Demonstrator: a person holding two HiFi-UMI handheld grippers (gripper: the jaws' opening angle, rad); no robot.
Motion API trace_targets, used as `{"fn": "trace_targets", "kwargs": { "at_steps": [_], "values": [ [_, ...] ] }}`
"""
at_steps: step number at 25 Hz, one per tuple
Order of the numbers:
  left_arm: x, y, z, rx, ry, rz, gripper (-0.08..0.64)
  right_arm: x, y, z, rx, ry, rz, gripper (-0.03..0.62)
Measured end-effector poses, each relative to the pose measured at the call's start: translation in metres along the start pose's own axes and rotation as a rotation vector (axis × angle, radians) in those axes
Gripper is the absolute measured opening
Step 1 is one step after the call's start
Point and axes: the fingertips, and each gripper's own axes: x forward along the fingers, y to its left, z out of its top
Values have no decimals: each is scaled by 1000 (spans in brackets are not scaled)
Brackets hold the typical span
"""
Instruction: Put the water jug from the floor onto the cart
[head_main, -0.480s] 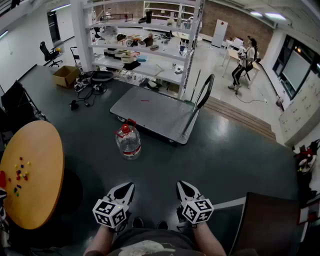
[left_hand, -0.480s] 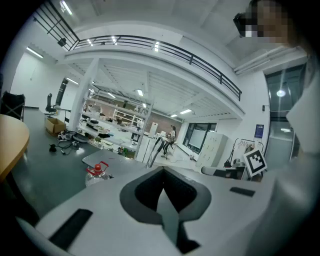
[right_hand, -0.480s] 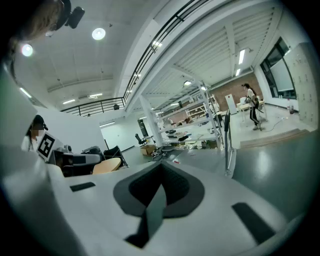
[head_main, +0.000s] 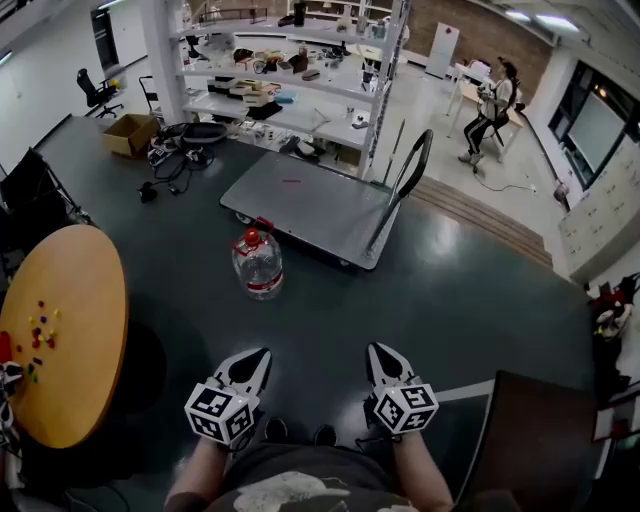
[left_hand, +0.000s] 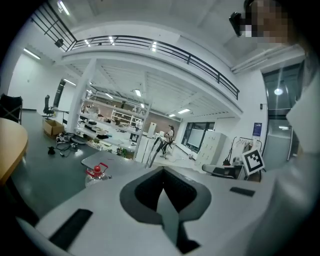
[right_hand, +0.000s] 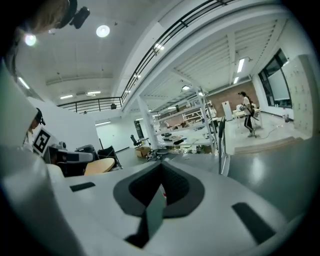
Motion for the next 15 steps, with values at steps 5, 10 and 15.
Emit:
{"fn": "trace_targets", "kwargs": {
  "at_steps": [5, 10, 15],
  "values": [
    [-10, 15, -5, -14, 7, 26, 8, 10, 3, 5, 2, -2, 3, -11],
    [-20, 34, -2, -25, -5, 52, 8, 19, 19, 20, 25, -80, 15, -11],
    [-26, 67, 7, 5, -3, 61, 8, 54, 37, 22, 30, -80, 16, -11]
  ]
}}
